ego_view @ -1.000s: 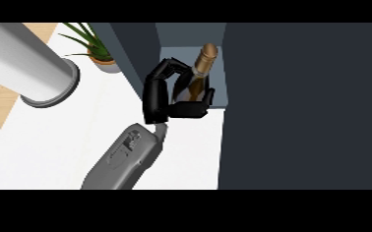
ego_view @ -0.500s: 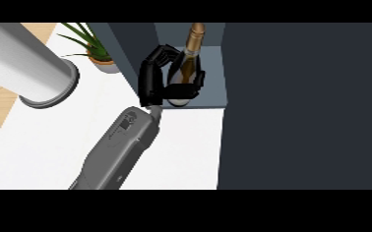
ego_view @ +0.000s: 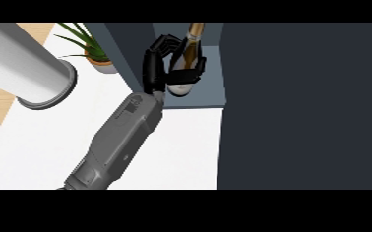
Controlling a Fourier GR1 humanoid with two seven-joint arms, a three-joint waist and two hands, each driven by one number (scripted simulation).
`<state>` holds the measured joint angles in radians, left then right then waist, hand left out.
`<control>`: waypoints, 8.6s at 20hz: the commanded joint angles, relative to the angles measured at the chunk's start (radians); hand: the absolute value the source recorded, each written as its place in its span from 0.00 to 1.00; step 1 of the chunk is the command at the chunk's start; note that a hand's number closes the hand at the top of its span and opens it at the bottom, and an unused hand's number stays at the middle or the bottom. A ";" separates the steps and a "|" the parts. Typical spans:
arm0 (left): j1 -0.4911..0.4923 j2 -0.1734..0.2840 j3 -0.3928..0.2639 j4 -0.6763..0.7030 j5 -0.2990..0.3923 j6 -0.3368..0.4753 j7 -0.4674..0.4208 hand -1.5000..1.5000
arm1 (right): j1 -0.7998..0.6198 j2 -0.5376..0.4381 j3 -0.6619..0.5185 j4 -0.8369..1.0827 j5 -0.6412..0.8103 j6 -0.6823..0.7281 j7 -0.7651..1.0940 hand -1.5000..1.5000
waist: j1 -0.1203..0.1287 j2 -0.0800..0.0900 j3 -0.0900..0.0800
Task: Pick up the wine, place it into the cabinet and close the cabinet
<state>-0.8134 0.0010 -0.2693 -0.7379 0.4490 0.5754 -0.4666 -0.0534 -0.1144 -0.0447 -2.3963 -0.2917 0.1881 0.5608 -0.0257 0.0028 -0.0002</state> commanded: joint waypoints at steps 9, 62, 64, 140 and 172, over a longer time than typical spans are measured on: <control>-0.161 -0.001 0.058 0.207 0.016 0.063 -0.135 1.00 | 0.041 -0.007 -0.029 -0.083 -0.072 0.021 -0.001 0.00 | -0.009 0.002 0.000; -0.254 0.025 0.308 0.649 0.055 -0.050 -0.378 0.00 | -0.001 -0.013 0.040 -0.033 -0.044 0.027 -0.030 0.00 | -0.054 0.026 -0.001; -0.266 0.025 0.311 0.639 0.053 -0.058 -0.385 0.00 | 0.008 0.014 0.075 -0.024 -0.023 0.014 -0.037 0.00 | -0.049 0.025 -0.001; 0.819 0.279 -0.649 -1.119 0.066 0.350 -0.131 0.00 | 0.054 -0.006 0.095 -0.101 -0.051 -0.016 0.055 0.00 | 0.028 -0.007 0.000; 1.277 0.739 -0.209 -1.474 0.309 -0.056 -0.246 0.00 | 0.233 0.021 0.611 -0.215 -0.007 0.120 0.179 1.00 | 0.028 -0.015 -0.002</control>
<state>0.3946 0.7031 -0.5594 -2.1969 0.7002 0.5849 -0.6904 0.1078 -0.0866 0.4410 -2.3981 -0.3424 0.3236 0.6826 0.0041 -0.0082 -0.0013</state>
